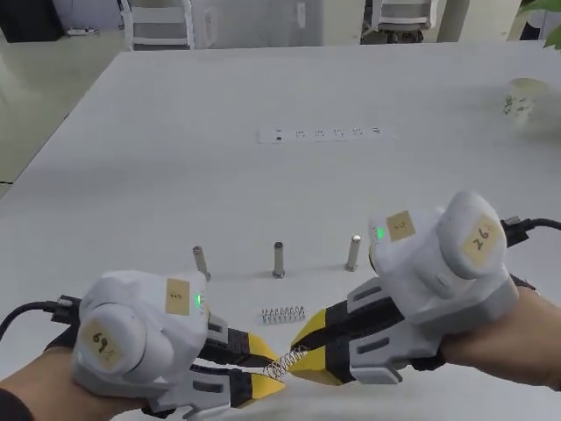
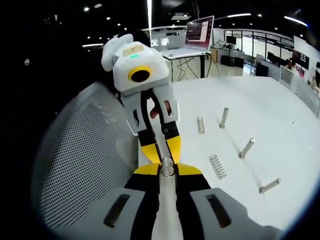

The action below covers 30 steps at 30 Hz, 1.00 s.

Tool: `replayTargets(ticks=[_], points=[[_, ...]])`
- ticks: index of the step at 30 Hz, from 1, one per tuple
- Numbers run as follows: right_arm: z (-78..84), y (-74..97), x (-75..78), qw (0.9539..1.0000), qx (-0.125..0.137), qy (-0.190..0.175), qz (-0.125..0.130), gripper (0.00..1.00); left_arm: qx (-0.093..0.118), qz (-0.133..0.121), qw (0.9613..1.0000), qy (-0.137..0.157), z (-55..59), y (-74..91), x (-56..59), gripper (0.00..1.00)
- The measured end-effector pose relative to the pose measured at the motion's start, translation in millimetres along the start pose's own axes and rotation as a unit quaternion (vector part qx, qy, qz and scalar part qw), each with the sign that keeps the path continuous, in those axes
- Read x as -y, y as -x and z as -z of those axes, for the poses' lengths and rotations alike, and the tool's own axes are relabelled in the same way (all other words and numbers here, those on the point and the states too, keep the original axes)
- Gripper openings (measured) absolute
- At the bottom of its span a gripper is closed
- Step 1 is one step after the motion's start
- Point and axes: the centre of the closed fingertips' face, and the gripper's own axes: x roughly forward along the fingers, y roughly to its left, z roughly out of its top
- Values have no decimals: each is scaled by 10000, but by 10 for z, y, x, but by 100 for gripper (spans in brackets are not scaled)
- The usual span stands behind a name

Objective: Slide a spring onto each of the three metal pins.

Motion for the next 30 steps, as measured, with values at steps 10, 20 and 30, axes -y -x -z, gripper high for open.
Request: replayTargets(ticks=[10,20,30], points=[[46,-63,-14,9998,-203,72,-30,9,0,14,10000,6,-64,-9,20,2],[55,-78,-24,9996,-265,63,-36,9,100,14,9999,-25,-114,-11,32,2],[35,-31,69,9996,-269,-7,78,8,256,-144,9994,201,-100,18,-71,7]])
